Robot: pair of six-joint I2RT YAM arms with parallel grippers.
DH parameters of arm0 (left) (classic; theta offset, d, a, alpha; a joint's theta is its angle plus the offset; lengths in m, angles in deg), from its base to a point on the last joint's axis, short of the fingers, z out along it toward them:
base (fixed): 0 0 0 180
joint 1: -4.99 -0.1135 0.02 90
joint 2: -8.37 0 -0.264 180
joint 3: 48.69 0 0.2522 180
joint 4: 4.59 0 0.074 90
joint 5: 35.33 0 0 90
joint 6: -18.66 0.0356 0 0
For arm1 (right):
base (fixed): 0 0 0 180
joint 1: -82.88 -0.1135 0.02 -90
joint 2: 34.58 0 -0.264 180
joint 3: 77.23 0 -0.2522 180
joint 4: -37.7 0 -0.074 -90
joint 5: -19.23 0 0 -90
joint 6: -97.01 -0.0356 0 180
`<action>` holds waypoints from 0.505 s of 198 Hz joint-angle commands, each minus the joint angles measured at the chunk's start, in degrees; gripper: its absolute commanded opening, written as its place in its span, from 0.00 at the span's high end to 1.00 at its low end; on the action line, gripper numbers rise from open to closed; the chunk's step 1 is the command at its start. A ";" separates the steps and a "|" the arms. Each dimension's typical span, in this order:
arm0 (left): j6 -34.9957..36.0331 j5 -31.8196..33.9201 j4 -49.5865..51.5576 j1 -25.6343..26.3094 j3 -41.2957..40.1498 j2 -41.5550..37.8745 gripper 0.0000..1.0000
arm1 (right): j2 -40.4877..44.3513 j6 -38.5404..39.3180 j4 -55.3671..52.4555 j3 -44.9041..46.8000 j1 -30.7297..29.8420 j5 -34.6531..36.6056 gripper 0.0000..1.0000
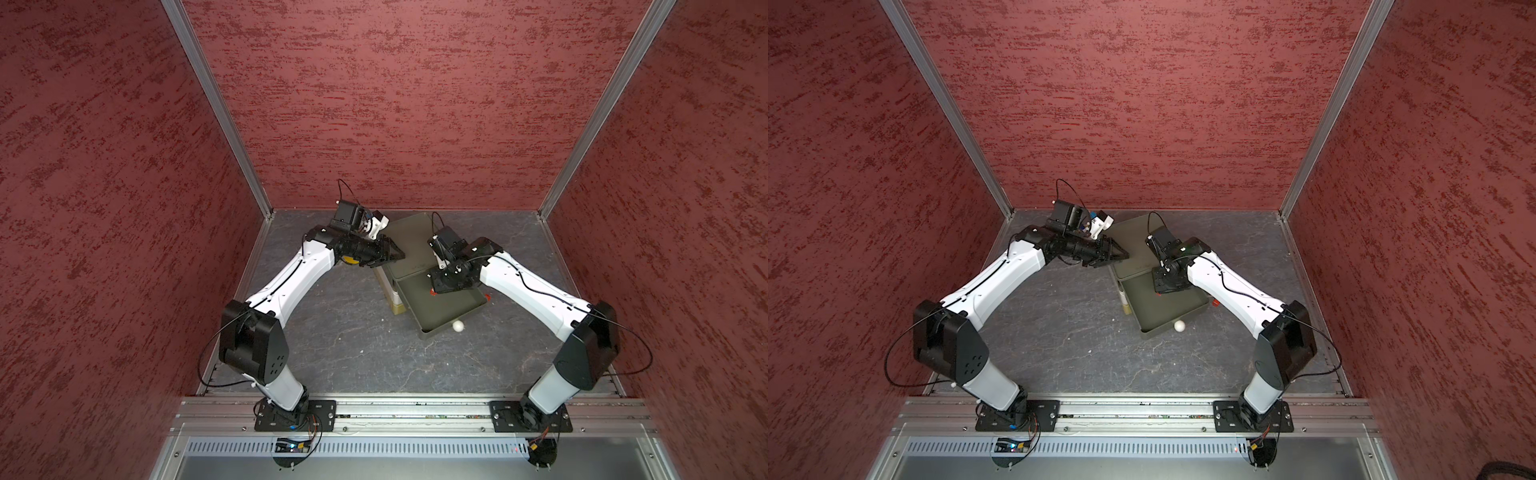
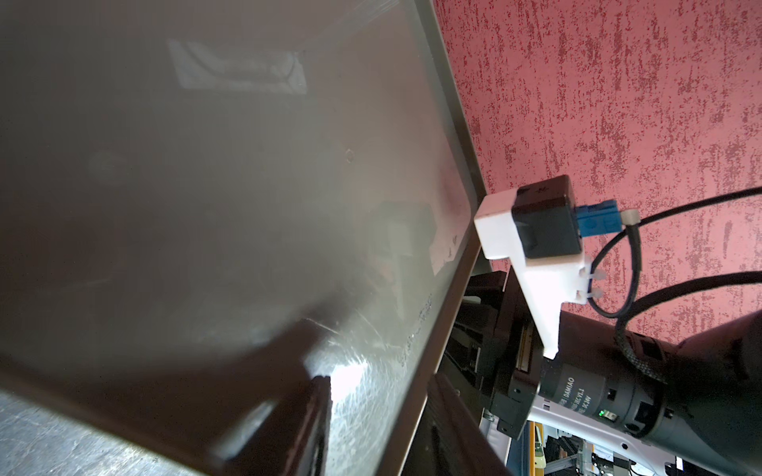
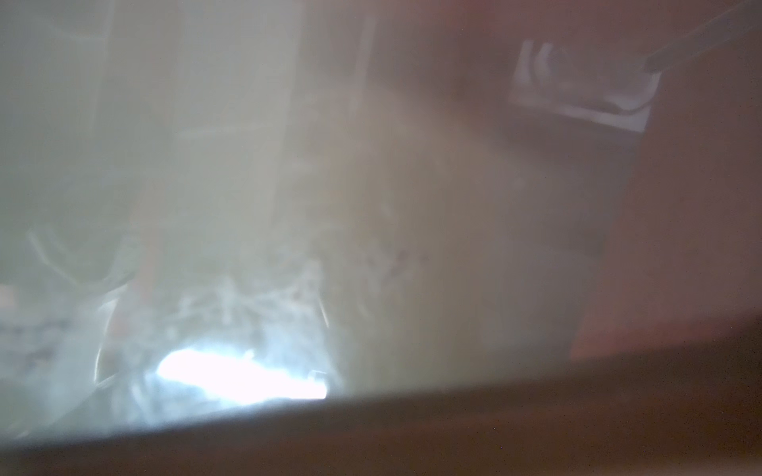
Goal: Take the keys out of the drawer
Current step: Pick up the key from the drawer.
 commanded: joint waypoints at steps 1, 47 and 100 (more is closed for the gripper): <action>0.41 0.88 1.35 -0.71 -1.58 0.73 0.59 | -0.84 0.19 -0.49 -0.95 -0.36 2.27 0.91; -0.40 0.18 0.08 -0.71 -2.16 0.86 0.59 | 0.84 -0.07 -1.71 -0.89 -0.38 2.62 0.98; -0.58 0.08 -0.49 -0.75 -2.68 0.58 0.59 | 5.63 -2.30 -3.54 -0.91 -0.42 1.71 1.00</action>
